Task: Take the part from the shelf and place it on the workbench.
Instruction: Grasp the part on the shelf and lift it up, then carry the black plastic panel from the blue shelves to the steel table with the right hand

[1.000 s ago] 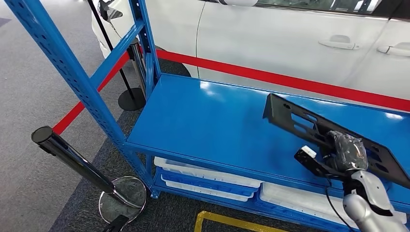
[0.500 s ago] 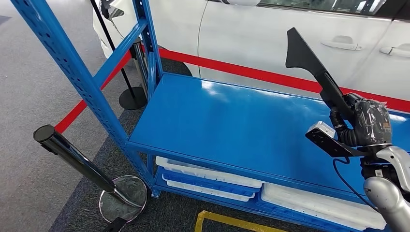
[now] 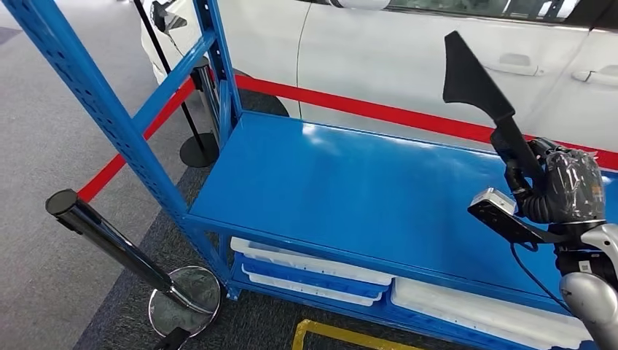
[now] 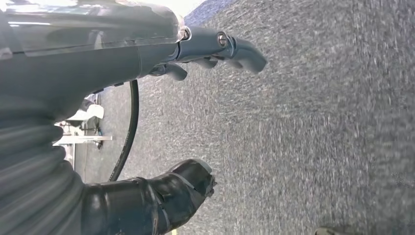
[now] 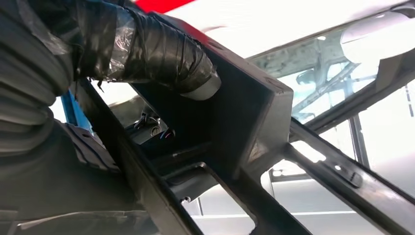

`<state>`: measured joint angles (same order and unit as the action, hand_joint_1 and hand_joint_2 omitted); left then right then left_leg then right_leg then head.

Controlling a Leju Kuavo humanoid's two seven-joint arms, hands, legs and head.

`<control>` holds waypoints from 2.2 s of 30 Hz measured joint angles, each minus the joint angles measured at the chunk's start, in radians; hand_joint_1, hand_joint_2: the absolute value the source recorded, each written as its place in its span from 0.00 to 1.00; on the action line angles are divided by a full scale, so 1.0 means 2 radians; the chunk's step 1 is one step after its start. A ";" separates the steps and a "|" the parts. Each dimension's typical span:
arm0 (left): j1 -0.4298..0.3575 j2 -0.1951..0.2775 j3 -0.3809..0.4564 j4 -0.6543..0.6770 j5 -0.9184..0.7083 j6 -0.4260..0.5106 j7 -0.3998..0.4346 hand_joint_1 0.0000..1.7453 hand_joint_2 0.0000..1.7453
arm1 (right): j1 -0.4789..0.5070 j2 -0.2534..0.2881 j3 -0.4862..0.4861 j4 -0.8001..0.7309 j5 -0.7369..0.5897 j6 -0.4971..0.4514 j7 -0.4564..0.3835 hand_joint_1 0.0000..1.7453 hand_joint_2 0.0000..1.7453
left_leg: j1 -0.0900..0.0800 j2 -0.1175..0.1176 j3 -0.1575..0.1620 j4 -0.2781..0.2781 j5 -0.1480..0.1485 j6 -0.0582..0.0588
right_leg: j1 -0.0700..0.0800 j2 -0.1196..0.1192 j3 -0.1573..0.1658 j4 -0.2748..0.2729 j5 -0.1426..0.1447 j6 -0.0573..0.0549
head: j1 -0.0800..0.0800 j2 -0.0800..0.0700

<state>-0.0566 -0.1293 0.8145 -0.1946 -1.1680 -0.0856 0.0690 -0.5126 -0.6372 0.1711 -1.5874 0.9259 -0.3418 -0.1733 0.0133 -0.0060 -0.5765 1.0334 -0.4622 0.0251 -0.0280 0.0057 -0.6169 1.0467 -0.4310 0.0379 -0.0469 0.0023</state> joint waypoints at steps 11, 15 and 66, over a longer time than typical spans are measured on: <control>0.001 0.000 0.000 0.000 -0.015 -0.003 0.007 0.00 1.00 | 0.010 -0.001 -0.001 -0.008 -0.022 0.002 -0.028 1.00 1.00 | 0.000 0.005 0.006 0.056 -0.055 -0.002 | 0.008 -0.004 -0.031 -0.005 0.027 -0.024 | -0.003 0.000; 0.000 0.002 0.000 0.000 -0.020 -0.006 0.017 0.00 1.00 | 0.018 -0.001 -0.001 -0.008 -0.040 0.001 -0.047 1.00 1.00 | -0.009 0.015 0.038 -0.007 -0.033 0.008 | 0.007 -0.011 -0.032 -0.007 0.040 -0.014 | -0.003 0.000; 0.012 -0.002 0.000 -0.001 -0.041 -0.021 0.037 0.00 1.00 | 0.068 0.000 -0.042 -0.014 -0.079 0.010 -0.082 1.00 1.00 | -0.007 -0.020 -0.076 0.035 0.009 -0.009 | 0.012 -0.001 0.049 -0.042 -0.010 -0.033 | -0.011 0.000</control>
<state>-0.0317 -0.1328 0.8141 -0.1960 -1.2492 -0.1285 0.1426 -0.3758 -0.6367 0.0861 -1.6145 0.7687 -0.3221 -0.3366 0.0000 -0.0464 -0.7293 1.1035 -0.4443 0.0080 -0.0042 0.0046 -0.5197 0.9633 -0.4508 -0.0287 -0.0690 0.0023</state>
